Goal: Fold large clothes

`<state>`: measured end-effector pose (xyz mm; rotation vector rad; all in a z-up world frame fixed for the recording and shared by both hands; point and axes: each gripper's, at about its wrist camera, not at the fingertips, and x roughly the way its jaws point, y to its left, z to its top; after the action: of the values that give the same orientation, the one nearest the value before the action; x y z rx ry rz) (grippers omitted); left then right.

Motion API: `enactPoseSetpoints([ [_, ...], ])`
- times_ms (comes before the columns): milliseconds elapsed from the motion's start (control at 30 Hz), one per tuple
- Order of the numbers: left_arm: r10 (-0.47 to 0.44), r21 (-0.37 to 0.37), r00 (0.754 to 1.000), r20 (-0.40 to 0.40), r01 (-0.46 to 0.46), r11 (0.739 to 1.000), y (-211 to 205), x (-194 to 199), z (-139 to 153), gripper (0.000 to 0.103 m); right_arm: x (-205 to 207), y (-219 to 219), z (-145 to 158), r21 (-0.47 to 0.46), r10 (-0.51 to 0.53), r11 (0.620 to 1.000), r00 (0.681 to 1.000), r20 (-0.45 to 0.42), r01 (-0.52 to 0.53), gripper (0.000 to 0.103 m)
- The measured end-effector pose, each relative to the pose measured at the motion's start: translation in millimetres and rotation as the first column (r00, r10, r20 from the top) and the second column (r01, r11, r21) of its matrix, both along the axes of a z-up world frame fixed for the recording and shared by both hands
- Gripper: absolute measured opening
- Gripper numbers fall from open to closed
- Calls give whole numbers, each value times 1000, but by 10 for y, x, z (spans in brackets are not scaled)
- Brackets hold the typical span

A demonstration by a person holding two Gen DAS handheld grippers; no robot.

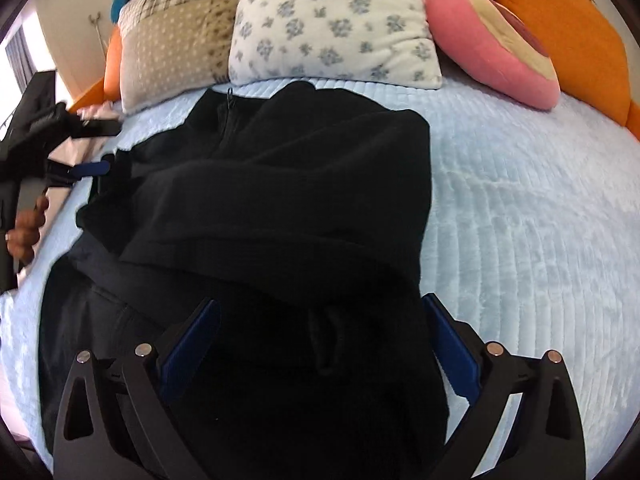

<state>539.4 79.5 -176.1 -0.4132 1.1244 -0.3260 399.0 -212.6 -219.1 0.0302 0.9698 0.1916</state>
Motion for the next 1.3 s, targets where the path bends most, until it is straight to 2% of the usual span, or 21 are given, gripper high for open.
enactPoseSetpoints([
  [67,15,48,1000,7,-15,999,21,2,-77,100,-1,33,-22,-27,4,1000,1000,5,-4,98],
  [200,20,-2,999,46,-20,1000,201,-120,4,100,-1,-5,-60,-31,12,999,1000,0,-12,97],
  [233,23,12,998,51,-24,1000,238,-137,15,100,17,-22,-88,-28,5,1000,1000,-6,-5,97],
  [333,49,135,998,25,-52,989,348,-169,-35,100,36,-59,-184,-25,-9,1000,1000,-26,8,97],
  [367,56,143,998,19,-58,988,416,-188,-54,100,36,-61,-211,-26,-11,1000,999,-30,10,98],
  [467,85,100,996,29,-88,991,635,-269,-46,100,34,-37,-298,-47,-9,999,999,-36,7,99],
  [533,110,146,994,3,-109,983,738,-304,-94,100,40,-50,-322,-38,-13,999,999,-36,12,99],
  [600,140,237,988,-71,-119,964,865,-339,-243,100,36,-87,-297,-24,-24,999,999,-28,24,97],
  [633,143,235,987,-80,-121,964,900,-362,-266,100,27,-102,-280,-21,-34,999,999,-22,33,97],
  [767,185,140,982,-42,-177,974,1103,-511,-259,100,-38,-234,-143,-21,-91,995,994,51,92,97],
  [867,213,114,977,-14,-210,971,1123,-490,-234,100,16,-345,-139,-7,-125,992,992,32,125,97],
  [933,220,40,975,0,-220,975,1109,-473,-195,100,32,-377,-164,3,-128,992,992,19,128,97],
  [967,216,-22,976,13,-216,976,1087,-473,-153,100,34,-378,-175,-1,-125,992,992,17,125,97],
  [1033,206,-80,978,32,-203,976,1014,-473,-79,100,34,-388,-188,-6,-123,992,992,24,123,97],
  [1067,196,-94,980,35,-192,977,964,-475,-44,100,34,-399,-182,-4,-129,992,991,32,129,95],
  [1100,179,-107,983,41,-173,979,912,-482,-7,100,40,-394,-167,6,-131,991,990,42,131,85],
  [1233,137,-129,989,47,-130,983,727,-537,89,100,105,-409,-130,32,-131,991,991,38,130,63],
  [1267,131,-141,990,49,-123,982,683,-562,118,100,131,-391,-144,28,-121,992,992,25,120,51],
  [1300,115,-129,992,59,-107,986,613,-585,147,100,150,-368,-169,12,-111,994,994,15,111,45],
])
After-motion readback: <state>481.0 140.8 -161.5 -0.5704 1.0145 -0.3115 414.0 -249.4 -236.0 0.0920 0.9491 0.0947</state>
